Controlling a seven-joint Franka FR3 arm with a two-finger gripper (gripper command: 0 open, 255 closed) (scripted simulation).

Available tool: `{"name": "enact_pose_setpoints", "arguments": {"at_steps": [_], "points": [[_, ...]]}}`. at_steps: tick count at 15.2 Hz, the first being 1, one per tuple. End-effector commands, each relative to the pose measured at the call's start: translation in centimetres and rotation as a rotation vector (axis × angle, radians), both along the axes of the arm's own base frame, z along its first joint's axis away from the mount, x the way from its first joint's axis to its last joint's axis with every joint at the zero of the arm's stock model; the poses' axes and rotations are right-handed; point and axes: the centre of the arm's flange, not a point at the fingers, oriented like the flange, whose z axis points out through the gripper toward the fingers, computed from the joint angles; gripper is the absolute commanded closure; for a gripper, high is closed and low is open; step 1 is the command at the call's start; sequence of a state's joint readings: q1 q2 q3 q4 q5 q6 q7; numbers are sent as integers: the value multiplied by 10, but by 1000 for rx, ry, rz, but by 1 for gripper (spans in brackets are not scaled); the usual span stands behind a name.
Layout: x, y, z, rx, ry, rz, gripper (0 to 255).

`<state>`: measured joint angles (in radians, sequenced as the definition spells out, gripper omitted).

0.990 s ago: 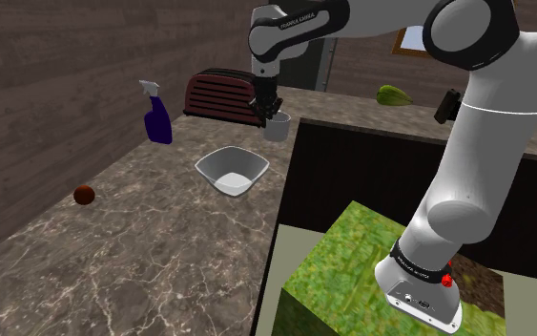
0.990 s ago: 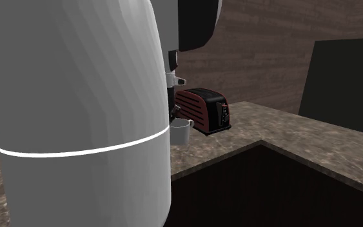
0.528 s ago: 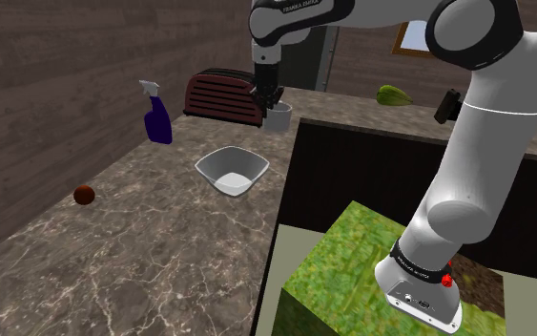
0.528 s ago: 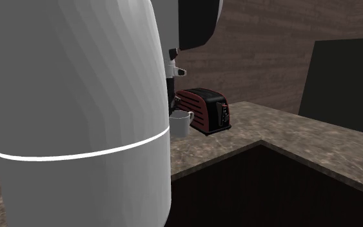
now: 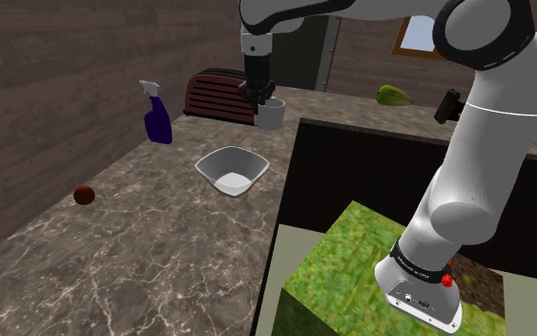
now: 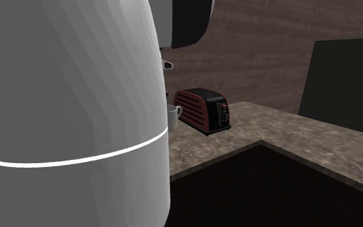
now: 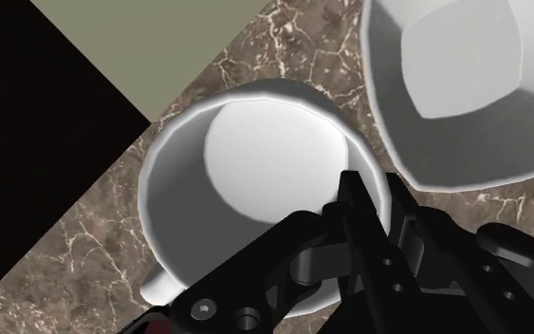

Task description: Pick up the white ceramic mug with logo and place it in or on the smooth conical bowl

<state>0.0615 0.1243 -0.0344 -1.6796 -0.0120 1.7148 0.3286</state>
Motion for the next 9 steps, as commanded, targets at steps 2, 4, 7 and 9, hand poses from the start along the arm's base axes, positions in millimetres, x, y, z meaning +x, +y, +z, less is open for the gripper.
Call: {"name": "enact_pose_setpoints", "arguments": {"at_steps": [2, 4, 7, 9], "points": [[-1, 39, 3, 0, 0, -1, 255], [-2, 65, 7, 0, 0, -1, 255], [-3, 105, 11, 0, 0, -1, 255], [-4, 131, 14, 0, 0, -1, 255]]}}
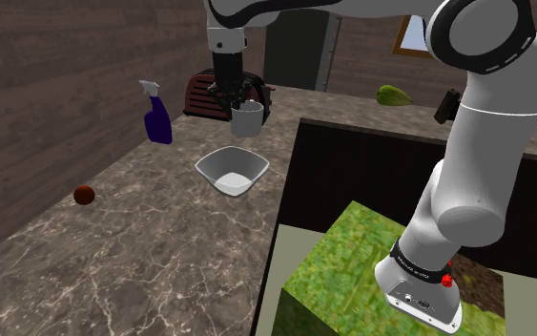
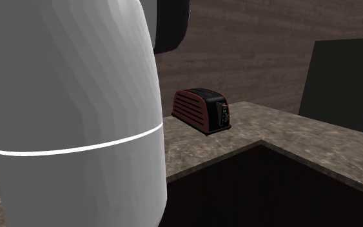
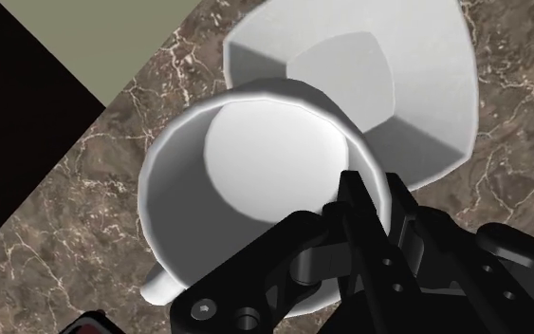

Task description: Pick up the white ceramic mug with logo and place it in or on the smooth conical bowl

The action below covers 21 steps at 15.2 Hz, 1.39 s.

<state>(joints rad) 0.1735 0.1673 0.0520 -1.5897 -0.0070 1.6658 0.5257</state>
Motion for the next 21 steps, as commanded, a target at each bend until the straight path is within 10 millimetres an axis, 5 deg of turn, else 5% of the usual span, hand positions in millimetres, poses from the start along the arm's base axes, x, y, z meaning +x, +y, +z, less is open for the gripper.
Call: {"name": "enact_pose_setpoints", "arguments": {"at_steps": [1, 3, 21], "points": [[-3, 27, 3, 0, 0, -1, 255], [-4, 47, 5, 0, 0, -1, 255], [-4, 47, -90, 0, 0, -1, 255]]}}
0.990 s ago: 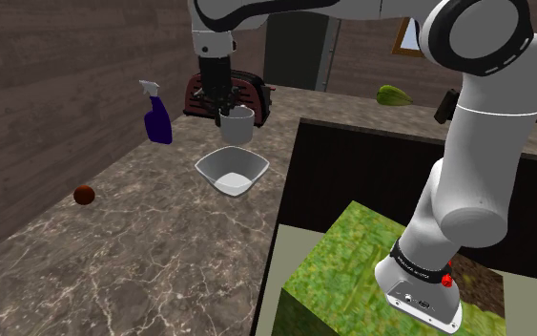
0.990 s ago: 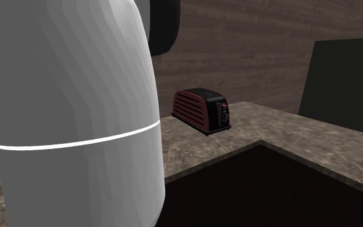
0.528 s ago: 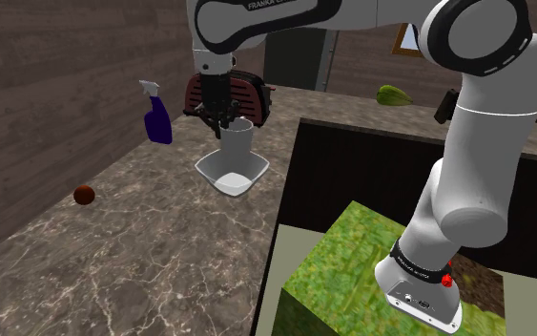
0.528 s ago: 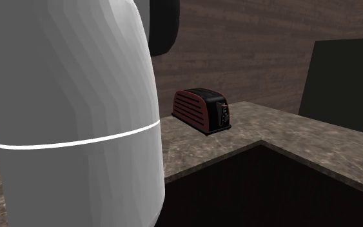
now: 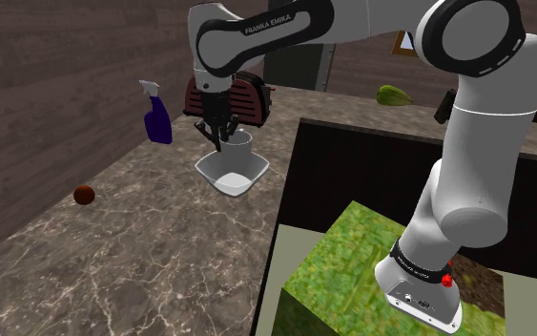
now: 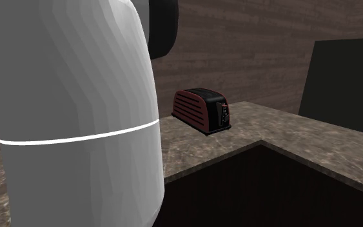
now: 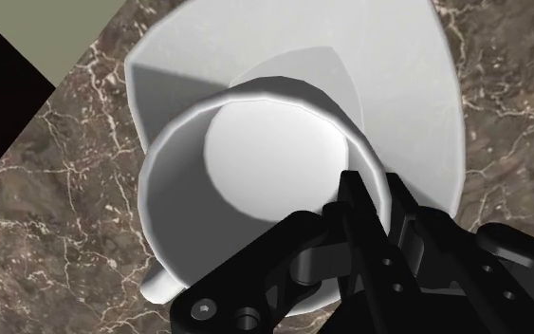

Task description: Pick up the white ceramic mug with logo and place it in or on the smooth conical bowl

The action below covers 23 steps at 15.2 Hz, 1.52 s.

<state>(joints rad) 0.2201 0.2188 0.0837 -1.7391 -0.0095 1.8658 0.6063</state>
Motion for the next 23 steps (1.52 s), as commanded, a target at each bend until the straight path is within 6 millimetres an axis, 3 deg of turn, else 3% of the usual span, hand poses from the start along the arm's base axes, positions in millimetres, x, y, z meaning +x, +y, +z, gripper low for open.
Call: {"name": "enact_pose_setpoints", "arguments": {"at_steps": [1, 7, 8, 13, 17, 23], "points": [[-1, -1, -4, 0, -1, 0, 255], [-1, -1, -4, 0, -1, 0, 255], [-1, -1, -4, 0, -1, 0, 0], [-1, -1, -4, 0, -1, 0, 0], [4, 0, 45, 0, -1, 0, 0], [4, 0, 45, 0, -1, 0, 0]]}}
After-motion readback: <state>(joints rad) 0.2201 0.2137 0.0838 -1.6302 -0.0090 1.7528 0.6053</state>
